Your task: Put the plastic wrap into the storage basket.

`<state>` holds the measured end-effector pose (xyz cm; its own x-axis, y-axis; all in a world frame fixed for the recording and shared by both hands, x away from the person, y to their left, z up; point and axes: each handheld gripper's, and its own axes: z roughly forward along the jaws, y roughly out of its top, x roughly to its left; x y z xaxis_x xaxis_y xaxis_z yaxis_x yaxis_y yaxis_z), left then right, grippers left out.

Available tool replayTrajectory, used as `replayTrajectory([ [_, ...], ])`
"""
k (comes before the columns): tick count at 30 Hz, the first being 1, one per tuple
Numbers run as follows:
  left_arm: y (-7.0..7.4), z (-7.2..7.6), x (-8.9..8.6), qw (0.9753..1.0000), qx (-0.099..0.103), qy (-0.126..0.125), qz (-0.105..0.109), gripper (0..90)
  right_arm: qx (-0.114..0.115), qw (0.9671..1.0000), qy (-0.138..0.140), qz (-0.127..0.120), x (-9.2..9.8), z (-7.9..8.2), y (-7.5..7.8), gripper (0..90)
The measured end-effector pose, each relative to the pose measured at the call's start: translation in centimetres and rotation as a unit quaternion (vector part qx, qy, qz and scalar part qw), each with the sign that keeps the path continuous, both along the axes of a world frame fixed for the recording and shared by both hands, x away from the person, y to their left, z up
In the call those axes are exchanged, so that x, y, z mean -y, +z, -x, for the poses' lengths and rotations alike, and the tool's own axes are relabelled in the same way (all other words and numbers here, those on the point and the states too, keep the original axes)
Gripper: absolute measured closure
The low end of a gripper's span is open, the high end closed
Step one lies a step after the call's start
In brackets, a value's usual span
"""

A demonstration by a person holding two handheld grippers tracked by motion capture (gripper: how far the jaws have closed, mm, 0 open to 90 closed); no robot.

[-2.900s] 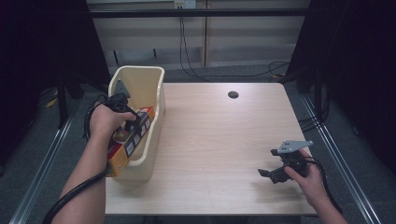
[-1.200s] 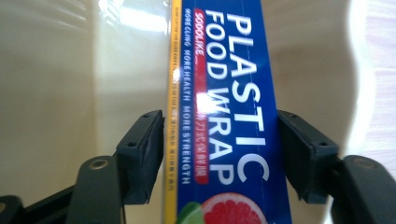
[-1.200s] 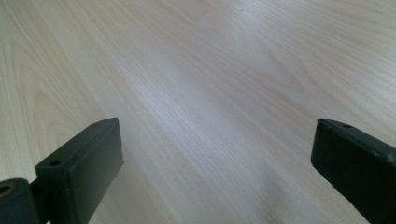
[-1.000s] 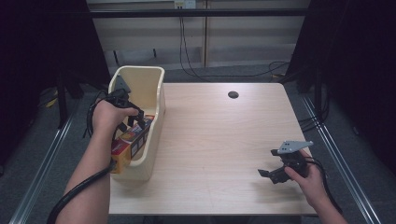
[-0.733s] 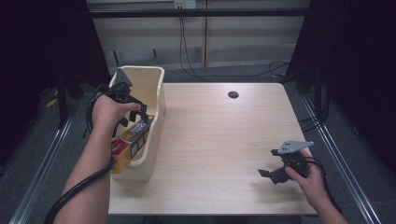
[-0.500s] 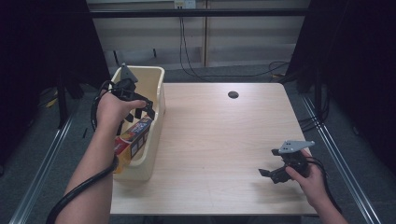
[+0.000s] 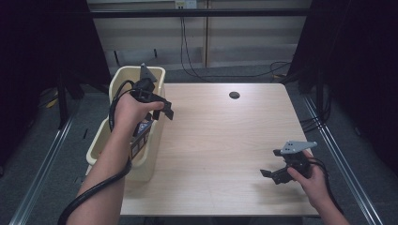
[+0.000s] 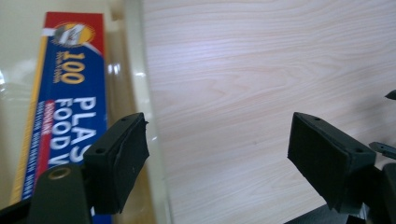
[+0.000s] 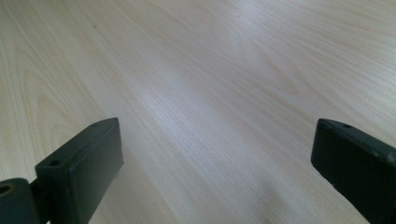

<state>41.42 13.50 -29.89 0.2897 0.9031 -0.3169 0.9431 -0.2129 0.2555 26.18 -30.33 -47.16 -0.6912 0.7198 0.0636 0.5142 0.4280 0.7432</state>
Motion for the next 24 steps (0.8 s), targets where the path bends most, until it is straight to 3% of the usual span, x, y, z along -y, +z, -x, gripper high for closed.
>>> replayTrajectory([
  [13, -1.0, 0.1, 4.1, 0.9986, 0.008, -0.049, 0.019, 19.4, 0.003, 1.0000, 0.001, 0.000, 0.0, 0.0, 0.1, 2.1],
  [20, -2.5, 0.4, 5.7, 0.9977, 0.016, -0.064, 0.018, 19.3, 0.002, 1.0000, 0.003, -0.001, 0.0, 0.1, 0.1, 2.1],
  [24, -3.4, 0.5, 6.5, 0.9969, 0.014, -0.072, 0.031, 19.0, 0.002, 1.0000, 0.005, 0.000, -0.1, 0.1, 0.0, 2.1],
])
